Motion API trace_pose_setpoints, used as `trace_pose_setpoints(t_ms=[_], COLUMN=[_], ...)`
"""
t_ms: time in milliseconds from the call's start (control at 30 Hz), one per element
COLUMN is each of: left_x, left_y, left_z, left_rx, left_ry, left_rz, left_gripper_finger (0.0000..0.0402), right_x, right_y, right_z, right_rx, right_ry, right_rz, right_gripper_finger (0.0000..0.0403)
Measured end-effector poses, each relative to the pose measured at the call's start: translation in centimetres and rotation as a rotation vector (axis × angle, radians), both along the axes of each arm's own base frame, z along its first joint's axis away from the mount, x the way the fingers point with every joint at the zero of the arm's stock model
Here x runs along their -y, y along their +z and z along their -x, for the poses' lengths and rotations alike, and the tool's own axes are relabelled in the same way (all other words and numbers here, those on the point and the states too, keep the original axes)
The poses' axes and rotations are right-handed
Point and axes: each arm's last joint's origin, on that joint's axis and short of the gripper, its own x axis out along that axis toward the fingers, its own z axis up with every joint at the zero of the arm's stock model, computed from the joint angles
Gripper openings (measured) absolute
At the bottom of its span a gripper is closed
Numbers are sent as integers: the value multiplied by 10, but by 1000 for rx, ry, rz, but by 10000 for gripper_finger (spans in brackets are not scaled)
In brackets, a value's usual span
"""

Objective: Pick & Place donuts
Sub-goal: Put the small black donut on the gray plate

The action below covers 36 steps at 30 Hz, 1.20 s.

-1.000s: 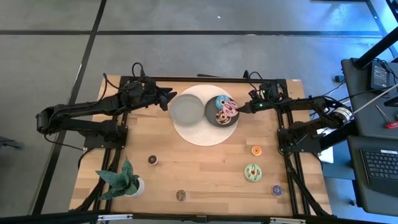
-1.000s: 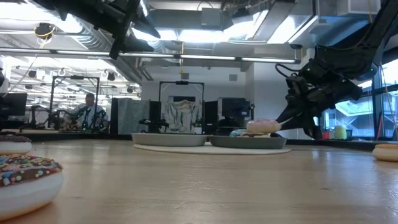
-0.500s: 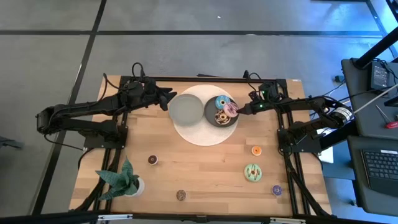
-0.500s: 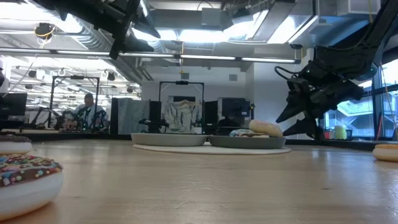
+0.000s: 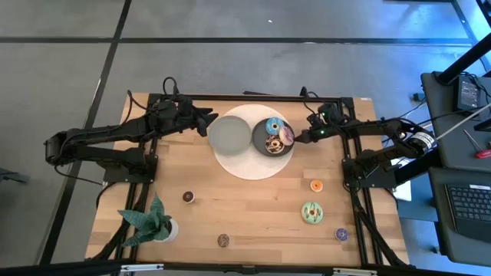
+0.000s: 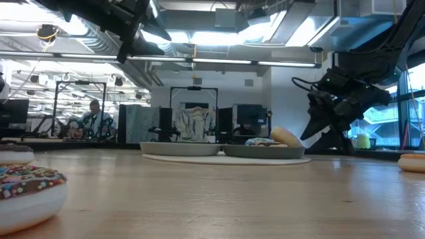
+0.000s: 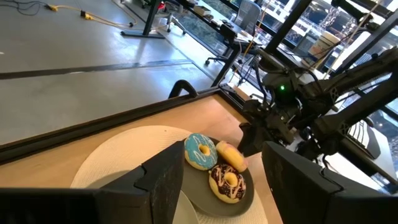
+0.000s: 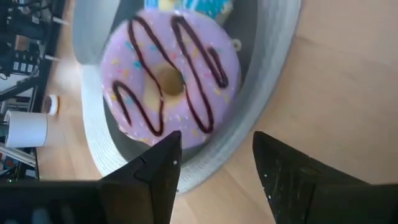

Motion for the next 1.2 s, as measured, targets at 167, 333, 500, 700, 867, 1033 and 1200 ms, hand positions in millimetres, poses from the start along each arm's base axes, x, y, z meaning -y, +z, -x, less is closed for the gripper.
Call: trace_pose_setpoints(t_ms=[167,333,500,700,867,1033,1200], left_x=[1,8,18,36,55,78,99], left_y=[-2,-16,-32,-58,-79,-99,-113], left_z=[0,2,7,22,19,6,0], left_rx=[-63,-223,-374,-645,-836,-983,-1082], left_ry=[-51,-248,-326,-352,-386,-508,-580], left_rz=[-71,-66,42,298,470,487,509], left_gripper_finger=[212,210,211,209,209,209,209], right_x=[10,21,30,39,43,43,41], right_y=[13,46,87,120,131,128,123], right_z=[-8,-16,-22,-29,-31,-30,-28], right_rx=[32,92,143,199,183,149,98], right_ry=[0,2,-32,-29,-53,-67,-44], right_rz=[40,205,406,529,606,598,568], right_gripper_finger=[200,200,200,200,200,200,200])
